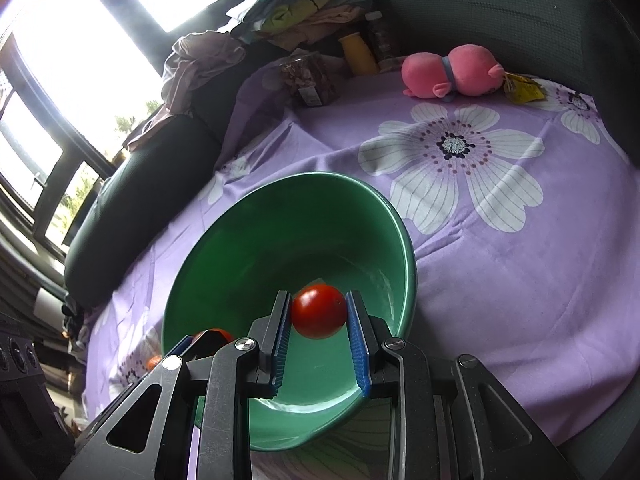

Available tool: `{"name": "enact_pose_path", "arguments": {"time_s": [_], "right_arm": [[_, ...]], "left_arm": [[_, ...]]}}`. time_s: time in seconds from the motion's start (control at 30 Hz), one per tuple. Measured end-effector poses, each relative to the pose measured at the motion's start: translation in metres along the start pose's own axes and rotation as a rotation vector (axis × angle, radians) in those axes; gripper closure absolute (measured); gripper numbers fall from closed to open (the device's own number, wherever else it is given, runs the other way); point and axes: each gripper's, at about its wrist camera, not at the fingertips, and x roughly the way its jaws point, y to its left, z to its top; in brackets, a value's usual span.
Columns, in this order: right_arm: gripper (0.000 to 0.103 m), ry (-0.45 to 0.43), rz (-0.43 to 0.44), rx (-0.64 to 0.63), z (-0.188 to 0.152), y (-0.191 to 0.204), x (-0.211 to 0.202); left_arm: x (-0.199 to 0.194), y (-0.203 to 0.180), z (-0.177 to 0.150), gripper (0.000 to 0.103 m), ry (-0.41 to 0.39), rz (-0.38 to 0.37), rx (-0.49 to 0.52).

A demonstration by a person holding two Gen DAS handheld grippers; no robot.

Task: Organize fruits
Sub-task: 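Carry both tomatoes over the green bowl and open both tools to drop them, then return the right tool to the fruits and grasp a mandarin orange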

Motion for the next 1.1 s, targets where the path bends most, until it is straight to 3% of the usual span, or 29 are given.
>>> {"name": "enact_pose_path", "arguments": {"time_s": [0.27, 0.3, 0.37, 0.47, 0.53, 0.7, 0.9, 0.97, 1.1], "right_arm": [[0.074, -0.002, 0.000, 0.000, 0.000, 0.000, -0.001], [0.074, -0.003, -0.001, -0.001, 0.000, 0.000, -0.001], [0.074, -0.010, 0.003, -0.005, 0.000, 0.002, -0.003], [0.068, -0.040, 0.033, -0.031, 0.001, 0.006, -0.010], [0.060, -0.054, 0.067, -0.039, 0.001, 0.010, -0.014], [0.059, -0.052, 0.160, -0.049, 0.000, 0.022, -0.020], [0.059, 0.025, 0.271, -0.135, -0.012, 0.064, -0.017], [0.059, 0.061, 0.297, -0.179, -0.020, 0.081, -0.013], [0.059, 0.146, 0.307, -0.248, -0.038, 0.118, 0.007]], "left_arm": [[0.002, 0.001, -0.003, 0.073, 0.010, -0.001, -0.011], [0.001, 0.002, -0.003, 0.071, 0.011, 0.002, -0.010], [-0.004, 0.004, -0.003, 0.055, 0.015, 0.017, -0.015], [-0.021, 0.013, -0.002, 0.049, -0.006, 0.008, -0.043], [-0.037, 0.026, -0.002, 0.048, -0.024, 0.018, -0.081], [-0.090, 0.077, -0.011, 0.036, -0.091, 0.154, -0.193], [-0.132, 0.155, -0.042, 0.037, -0.083, 0.443, -0.322], [-0.139, 0.182, -0.054, 0.037, -0.082, 0.448, -0.376], [-0.142, 0.215, -0.069, 0.038, -0.085, 0.379, -0.460]]}}
